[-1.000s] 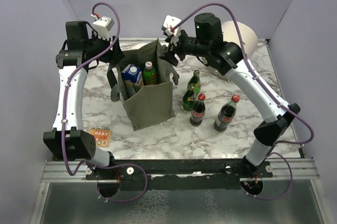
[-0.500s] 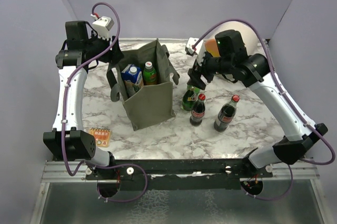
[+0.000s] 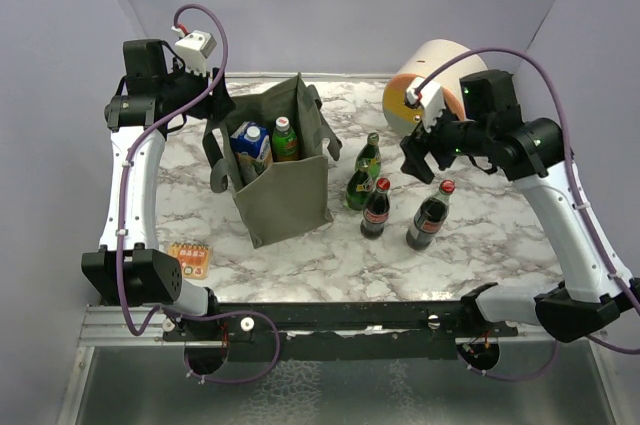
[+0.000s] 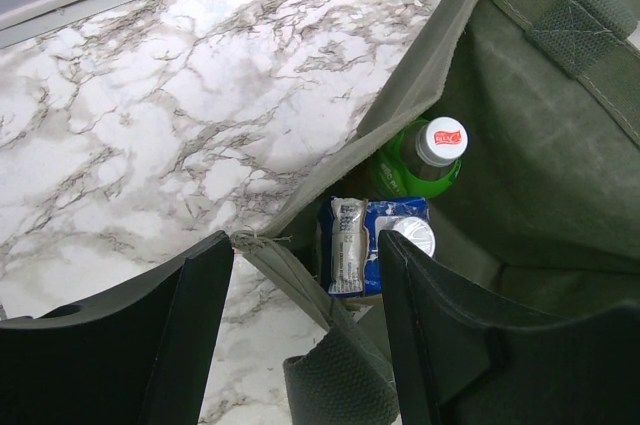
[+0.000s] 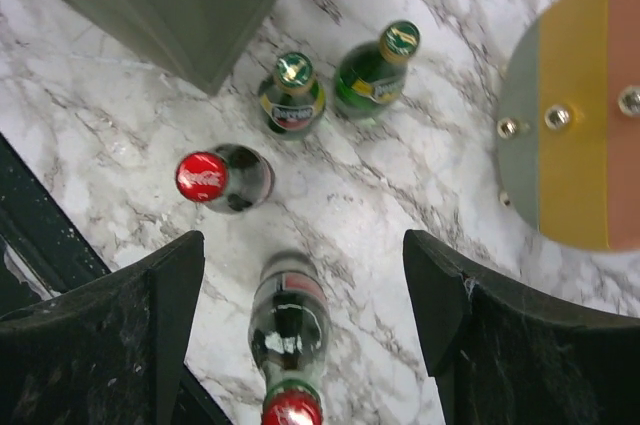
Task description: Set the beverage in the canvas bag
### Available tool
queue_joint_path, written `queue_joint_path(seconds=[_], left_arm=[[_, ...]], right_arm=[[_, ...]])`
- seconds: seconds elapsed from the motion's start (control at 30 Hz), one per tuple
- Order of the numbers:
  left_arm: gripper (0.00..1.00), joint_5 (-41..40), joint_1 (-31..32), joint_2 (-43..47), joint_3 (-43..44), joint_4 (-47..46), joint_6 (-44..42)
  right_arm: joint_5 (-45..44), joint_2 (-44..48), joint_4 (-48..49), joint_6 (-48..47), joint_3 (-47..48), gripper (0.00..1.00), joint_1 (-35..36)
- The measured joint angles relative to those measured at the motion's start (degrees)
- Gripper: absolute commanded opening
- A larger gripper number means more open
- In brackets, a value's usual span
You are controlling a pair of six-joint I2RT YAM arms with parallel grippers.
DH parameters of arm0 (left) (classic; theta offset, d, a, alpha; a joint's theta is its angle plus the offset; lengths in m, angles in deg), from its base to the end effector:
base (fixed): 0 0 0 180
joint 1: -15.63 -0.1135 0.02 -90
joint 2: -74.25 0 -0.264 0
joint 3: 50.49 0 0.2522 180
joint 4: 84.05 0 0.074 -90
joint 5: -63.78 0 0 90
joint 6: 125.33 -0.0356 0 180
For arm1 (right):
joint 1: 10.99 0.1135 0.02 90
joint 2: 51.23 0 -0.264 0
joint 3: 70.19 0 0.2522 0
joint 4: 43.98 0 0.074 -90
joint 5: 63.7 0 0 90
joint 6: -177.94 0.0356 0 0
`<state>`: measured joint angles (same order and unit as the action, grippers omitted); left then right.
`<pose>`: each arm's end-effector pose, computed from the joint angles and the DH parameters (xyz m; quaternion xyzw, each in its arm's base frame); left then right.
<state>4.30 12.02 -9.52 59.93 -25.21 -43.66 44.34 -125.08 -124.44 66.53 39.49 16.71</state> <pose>0.3059 0.0012 0.4333 0.1619 0.8386 -0.1807 0.4878 0.1966 0.1156 0.4389 -0.4337 0.8037 0.1653 0.3724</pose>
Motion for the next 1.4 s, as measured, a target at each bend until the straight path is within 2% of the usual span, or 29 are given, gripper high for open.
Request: queue_joint_path(seconds=[0.33, 0.53, 0.87, 1.23, 1.4], left_arm=[[0.62, 0.0, 0.0, 0.1, 0.0, 0.0, 0.5], [0.62, 0.0, 0.0, 0.1, 0.0, 0.0, 0.5], [0.62, 0.1, 0.4, 0.1, 0.0, 0.0, 0.5], [0.62, 0.1, 0.8, 0.1, 0.0, -0.4, 0.7], [0.62, 0.1, 1.0, 0.1, 0.0, -0.5, 0.7]], right_arm=[[-2.5, 3.8, -6.6, 0.6, -0.9, 0.79, -4.9], [-3.8, 7.5, -10.6, 0.6, -6.0, 0.76, -5.6], [-4.1, 9.7, -12.2, 0.6, -13.2, 0.60, -5.7], [-5.7, 9.1, -10.7, 0.6, -14.5, 0.50, -5.7], [-6.5, 7.9, -9.6, 0.6, -14.5, 0.38, -5.7]])
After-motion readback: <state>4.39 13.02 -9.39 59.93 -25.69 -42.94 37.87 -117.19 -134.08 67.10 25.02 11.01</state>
